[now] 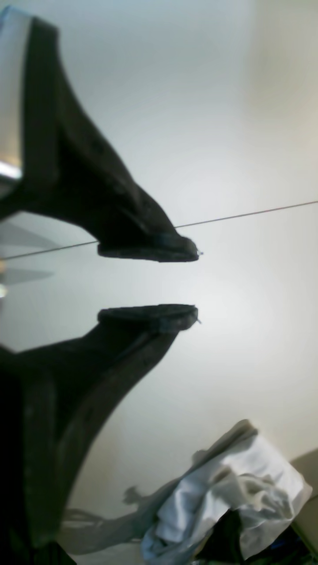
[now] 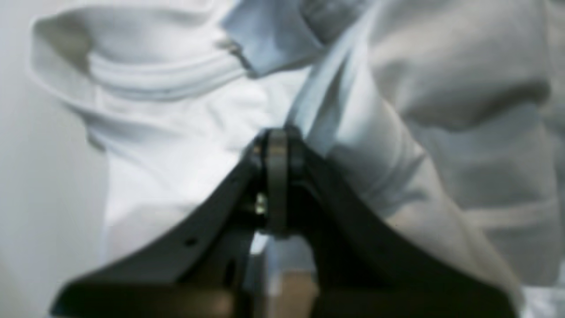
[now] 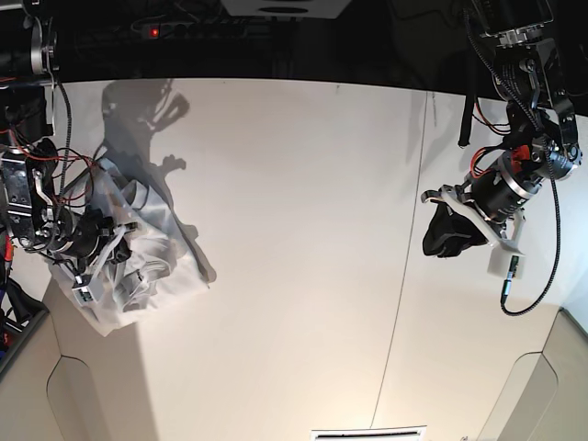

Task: Layout the t-shirt on the table in an organized manner, then fold the t-shirt properly
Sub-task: 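Drag the folded shirt bundle with the right gripper toward the table edge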

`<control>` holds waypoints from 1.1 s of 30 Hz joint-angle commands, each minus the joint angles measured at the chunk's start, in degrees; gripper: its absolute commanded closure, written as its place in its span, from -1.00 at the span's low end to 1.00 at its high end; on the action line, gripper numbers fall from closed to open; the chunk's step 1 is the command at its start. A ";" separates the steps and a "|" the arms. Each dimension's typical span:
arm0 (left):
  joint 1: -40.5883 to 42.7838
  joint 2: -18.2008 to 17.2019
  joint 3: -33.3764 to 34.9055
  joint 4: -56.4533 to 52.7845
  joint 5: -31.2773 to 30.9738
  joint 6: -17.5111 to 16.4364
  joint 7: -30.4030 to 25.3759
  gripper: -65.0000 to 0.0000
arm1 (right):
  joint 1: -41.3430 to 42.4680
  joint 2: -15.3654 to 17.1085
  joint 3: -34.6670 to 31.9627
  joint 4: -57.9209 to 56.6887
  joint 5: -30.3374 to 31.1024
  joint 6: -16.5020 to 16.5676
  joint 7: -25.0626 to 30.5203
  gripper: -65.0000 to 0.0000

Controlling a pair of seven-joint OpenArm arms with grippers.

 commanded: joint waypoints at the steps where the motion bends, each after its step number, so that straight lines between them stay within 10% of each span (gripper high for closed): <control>1: -0.74 -0.46 -0.09 0.94 -1.11 -0.17 -1.29 0.38 | -0.68 -0.28 -0.07 -1.84 -3.89 -4.94 -4.46 1.00; 7: -0.57 -0.46 -0.09 0.94 -1.11 -0.20 -1.25 0.38 | -2.78 -6.62 4.59 -1.62 -4.50 -15.96 -6.23 1.00; 19: -0.61 -0.46 -0.09 0.94 -1.73 -0.20 -1.27 0.38 | -2.75 -13.99 18.34 -0.81 -6.69 -26.03 -6.54 1.00; 33: -0.59 -0.46 -0.09 0.94 -2.16 -0.20 -0.98 0.38 | -2.73 -16.48 32.28 -0.81 -8.00 -27.32 -4.57 1.00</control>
